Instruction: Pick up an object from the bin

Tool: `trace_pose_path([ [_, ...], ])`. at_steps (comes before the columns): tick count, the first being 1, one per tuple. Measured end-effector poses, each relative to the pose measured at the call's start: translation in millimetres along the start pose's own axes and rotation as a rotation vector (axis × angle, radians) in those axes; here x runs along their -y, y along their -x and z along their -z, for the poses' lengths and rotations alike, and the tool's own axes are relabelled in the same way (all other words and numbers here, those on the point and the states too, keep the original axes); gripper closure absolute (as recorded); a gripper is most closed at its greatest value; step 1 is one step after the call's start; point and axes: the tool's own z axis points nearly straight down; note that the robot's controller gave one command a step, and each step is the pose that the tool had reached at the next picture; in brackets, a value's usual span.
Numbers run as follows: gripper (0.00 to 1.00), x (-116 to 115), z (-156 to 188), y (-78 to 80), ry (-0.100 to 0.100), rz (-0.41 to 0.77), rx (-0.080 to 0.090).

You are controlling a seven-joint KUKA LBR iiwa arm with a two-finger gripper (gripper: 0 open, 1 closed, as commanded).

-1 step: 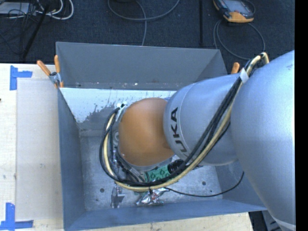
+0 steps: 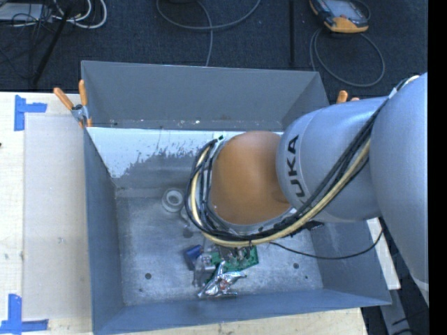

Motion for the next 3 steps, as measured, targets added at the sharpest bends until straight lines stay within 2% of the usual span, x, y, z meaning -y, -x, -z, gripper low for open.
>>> trace_pose_path([
  [1, 0.00, 47, -59, 6.2, 0.004, -0.143, 0.003],
  [2, 0.00, 38, -59, 6.9, 0.000, -0.151, 0.005],
  [3, 1.00, 36, -58, 6.1, 0.003, -0.152, -0.001],
])
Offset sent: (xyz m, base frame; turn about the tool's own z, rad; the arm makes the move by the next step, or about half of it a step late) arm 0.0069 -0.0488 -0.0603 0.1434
